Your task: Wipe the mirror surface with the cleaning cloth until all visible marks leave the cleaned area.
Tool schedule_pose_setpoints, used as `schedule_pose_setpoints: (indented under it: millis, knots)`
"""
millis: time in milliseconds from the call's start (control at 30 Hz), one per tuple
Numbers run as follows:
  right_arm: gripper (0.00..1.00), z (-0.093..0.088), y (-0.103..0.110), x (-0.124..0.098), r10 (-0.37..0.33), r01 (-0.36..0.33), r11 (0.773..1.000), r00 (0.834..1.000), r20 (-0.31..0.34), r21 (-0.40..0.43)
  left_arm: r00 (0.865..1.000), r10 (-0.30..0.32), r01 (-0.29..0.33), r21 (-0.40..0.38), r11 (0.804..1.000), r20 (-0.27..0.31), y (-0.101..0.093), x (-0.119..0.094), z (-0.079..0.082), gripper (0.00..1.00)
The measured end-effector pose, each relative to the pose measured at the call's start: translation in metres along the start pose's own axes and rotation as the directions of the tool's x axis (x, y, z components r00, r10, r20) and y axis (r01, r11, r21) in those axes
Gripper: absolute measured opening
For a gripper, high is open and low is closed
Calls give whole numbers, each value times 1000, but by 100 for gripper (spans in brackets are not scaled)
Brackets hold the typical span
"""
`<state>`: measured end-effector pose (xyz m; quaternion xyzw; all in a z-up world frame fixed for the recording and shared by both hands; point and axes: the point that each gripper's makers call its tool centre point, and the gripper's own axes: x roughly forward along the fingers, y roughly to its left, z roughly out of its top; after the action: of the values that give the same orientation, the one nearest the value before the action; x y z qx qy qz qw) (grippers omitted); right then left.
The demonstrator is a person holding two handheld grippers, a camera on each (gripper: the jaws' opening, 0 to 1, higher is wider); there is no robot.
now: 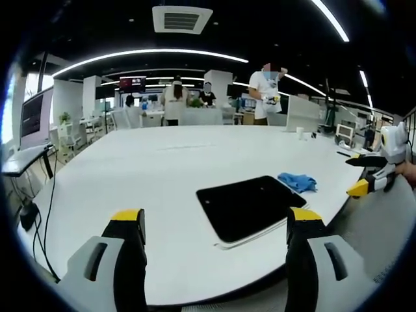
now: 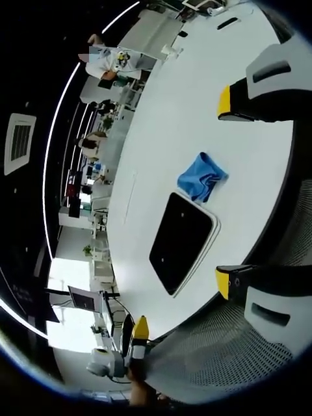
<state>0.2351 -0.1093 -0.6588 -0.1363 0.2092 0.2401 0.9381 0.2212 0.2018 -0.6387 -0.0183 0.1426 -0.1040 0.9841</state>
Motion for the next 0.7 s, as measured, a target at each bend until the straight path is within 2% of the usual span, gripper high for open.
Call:
schedule_pose_setpoints:
  millis: [300, 700]
  knots:
    - [88, 1, -6, -1, -30, 30, 1000, 1000, 3, -4, 1000, -6, 6, 0, 1000, -5, -1, 0, -1, 88]
    - [88, -1, -5, -1, -22, 22, 1000, 1000, -5, -7, 1000, -3, 3, -4, 1000, -9, -1, 0, -2, 87]
